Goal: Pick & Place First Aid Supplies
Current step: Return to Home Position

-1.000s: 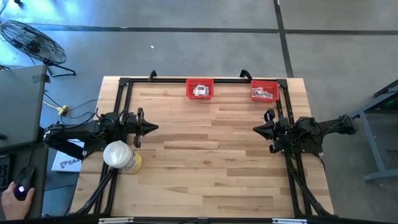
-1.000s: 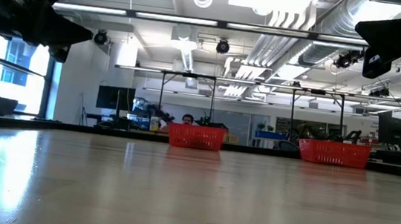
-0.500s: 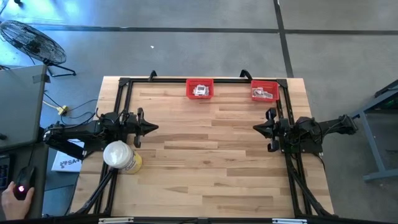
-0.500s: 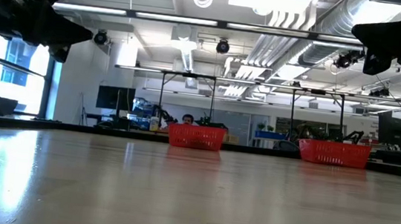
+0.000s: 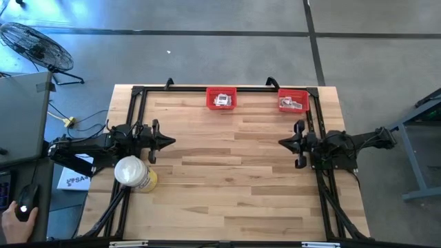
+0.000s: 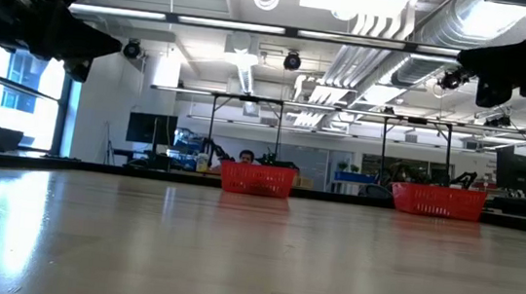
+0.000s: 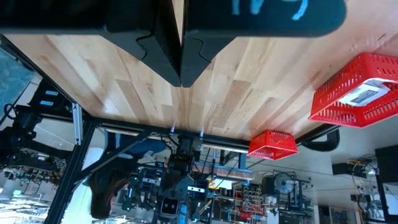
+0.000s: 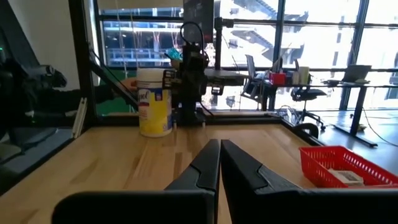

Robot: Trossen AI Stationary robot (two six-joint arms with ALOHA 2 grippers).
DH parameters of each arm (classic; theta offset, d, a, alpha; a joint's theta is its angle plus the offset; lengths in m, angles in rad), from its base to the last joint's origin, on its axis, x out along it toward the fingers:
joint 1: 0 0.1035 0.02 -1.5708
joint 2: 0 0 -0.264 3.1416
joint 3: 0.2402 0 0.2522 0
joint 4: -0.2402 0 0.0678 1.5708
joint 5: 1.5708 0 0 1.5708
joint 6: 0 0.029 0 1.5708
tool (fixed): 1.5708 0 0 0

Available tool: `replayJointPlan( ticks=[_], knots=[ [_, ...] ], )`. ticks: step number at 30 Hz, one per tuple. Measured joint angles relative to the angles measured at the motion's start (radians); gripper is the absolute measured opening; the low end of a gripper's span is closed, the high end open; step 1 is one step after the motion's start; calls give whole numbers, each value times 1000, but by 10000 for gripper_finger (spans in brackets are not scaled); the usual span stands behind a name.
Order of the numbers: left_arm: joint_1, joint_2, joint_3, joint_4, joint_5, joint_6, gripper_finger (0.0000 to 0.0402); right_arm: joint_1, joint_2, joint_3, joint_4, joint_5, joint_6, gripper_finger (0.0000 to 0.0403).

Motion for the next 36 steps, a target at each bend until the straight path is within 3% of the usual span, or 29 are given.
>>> replayJointPlan(
  ticks=[36],
  knots=[
    [0, 0, 0, 1, -1, 0, 0, 0, 0, 0, -28, 2, 0, 12]
  ],
)
